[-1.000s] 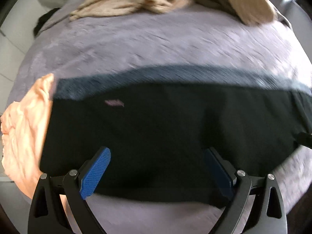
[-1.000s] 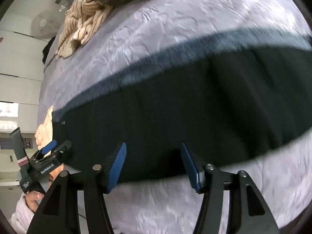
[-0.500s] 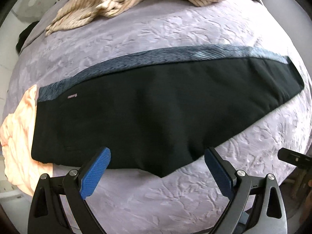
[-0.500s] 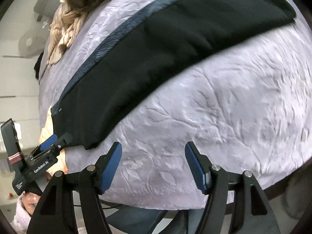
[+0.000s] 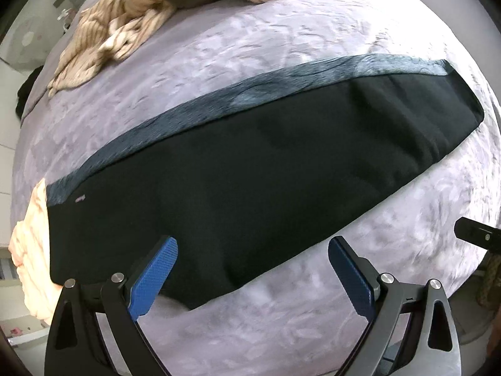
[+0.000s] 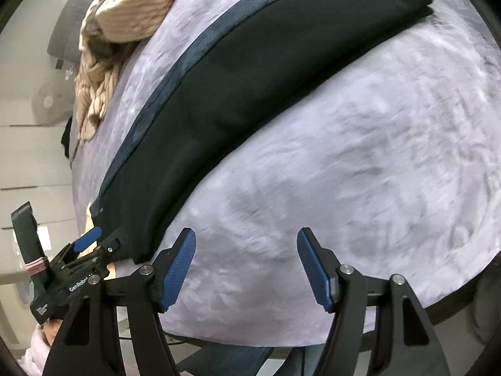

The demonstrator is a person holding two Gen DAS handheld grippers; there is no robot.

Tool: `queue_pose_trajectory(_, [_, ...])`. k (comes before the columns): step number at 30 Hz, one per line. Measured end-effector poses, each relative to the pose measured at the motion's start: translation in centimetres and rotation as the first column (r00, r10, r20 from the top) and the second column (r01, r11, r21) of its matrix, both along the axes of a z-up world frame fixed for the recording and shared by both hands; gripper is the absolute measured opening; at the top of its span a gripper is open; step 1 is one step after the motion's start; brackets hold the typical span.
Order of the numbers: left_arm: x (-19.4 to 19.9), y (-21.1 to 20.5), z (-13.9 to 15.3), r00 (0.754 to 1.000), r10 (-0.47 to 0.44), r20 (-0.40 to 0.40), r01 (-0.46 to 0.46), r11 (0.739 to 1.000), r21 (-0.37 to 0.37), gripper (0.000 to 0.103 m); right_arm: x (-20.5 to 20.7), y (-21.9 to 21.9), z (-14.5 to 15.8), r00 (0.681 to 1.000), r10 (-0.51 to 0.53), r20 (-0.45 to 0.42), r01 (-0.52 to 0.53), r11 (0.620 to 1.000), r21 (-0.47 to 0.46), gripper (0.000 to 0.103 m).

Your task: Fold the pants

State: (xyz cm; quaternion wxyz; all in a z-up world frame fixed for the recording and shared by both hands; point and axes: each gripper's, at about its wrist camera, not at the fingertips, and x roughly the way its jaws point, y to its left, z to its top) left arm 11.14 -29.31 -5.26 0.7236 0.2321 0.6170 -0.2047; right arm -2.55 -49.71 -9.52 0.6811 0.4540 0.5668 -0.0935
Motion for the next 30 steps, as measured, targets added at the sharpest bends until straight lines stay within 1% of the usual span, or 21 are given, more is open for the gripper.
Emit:
queue_pose_trajectory(6, [-0.5, -5.6, -0.6, 1.000, -0.014, 0.000, 0.014, 1.000, -0.002, 0.098, -0.7, -5.6, -0.1, 0.999, -0.035, 0.014, 0.035, 0.999, -0.018, 0.071])
queue_pose_trajectory(10, [-0.7, -10.3, -1.1, 0.999, -0.041, -0.035, 0.040, 0.999, -0.031, 0.098, -1.2, -9.9, 0.0, 0.997, -0.071, 0.028, 0.072, 0.997, -0.043, 0.071])
queue_pose_trajectory(13, [-0.8, -13.9, -1.2, 0.997, -0.080, -0.010, 0.079, 0.996, -0.050, 0.098, -1.6, -12.8, -0.4, 0.994, -0.107, 0.037, 0.109, 0.993, -0.042, 0.071])
queue_pose_trajectory(16, [-0.6, -17.2, -2.1, 0.996, -0.086, -0.002, 0.085, 0.995, -0.060, 0.098, -1.7, -15.6, -1.0, 0.988, -0.149, 0.044, 0.151, 0.987, -0.048, 0.071])
queue_pose_trajectory(18, [-0.4, -18.5, -2.9, 0.997, -0.076, 0.001, 0.076, 0.995, -0.062, 0.098, -1.6, -17.1, -1.1, 0.981, -0.182, 0.063, 0.186, 0.981, -0.056, 0.071])
queue_pose_trajectory(20, [-0.1, -19.2, -4.2, 0.998, -0.059, 0.012, 0.060, 0.998, -0.037, 0.098, -1.8, -18.4, -1.3, 0.970, -0.226, 0.089, 0.232, 0.971, -0.064, 0.071])
queue_pose_trajectory(22, [0.2, -19.3, -5.5, 0.999, -0.033, -0.001, 0.033, 0.999, -0.028, 0.098, -1.8, -19.4, -1.7, 0.956, -0.271, 0.111, 0.277, 0.960, -0.039, 0.071])
queue_pose_trajectory(24, [0.4, -19.0, -5.9, 1.000, -0.007, -0.006, 0.006, 0.999, -0.044, 0.098, -1.8, -20.3, -2.4, 0.942, -0.314, 0.121, 0.318, 0.948, -0.010, 0.066])
queue_pose_trajectory(25, [0.4, -19.0, -5.9, 1.000, -0.006, -0.002, 0.006, 0.999, -0.043, 0.101, -1.7, -20.6, -2.7, 0.937, -0.325, 0.123, 0.328, 0.945, -0.001, 0.061])
queue_pose_trajectory(27, [0.4, -19.0, -5.9, 1.000, -0.012, 0.014, 0.013, 0.999, -0.040, 0.102, -1.5, -21.1, -3.4, 0.929, -0.343, 0.135, 0.344, 0.939, 0.022, 0.049])
queue_pose_trajectory(28, [0.4, -19.0, -6.0, 1.000, -0.012, 0.015, 0.013, 0.999, -0.041, 0.102, -1.3, -21.3, -3.7, 0.926, -0.350, 0.145, 0.349, 0.937, 0.030, 0.045])
queue_pose_trajectory(29, [0.4, -18.9, -6.0, 1.000, -0.010, 0.015, 0.010, 0.999, -0.045, 0.102, -1.3, -21.5, -3.9, 0.924, -0.353, 0.148, 0.352, 0.935, 0.034, 0.036])
queue_pose_trajectory(30, [0.4, -18.9, -6.0, 1.000, -0.006, 0.014, 0.007, 0.999, -0.047, 0.102, -1.4, -21.7, -4.2, 0.923, -0.357, 0.145, 0.355, 0.934, 0.039, 0.023])
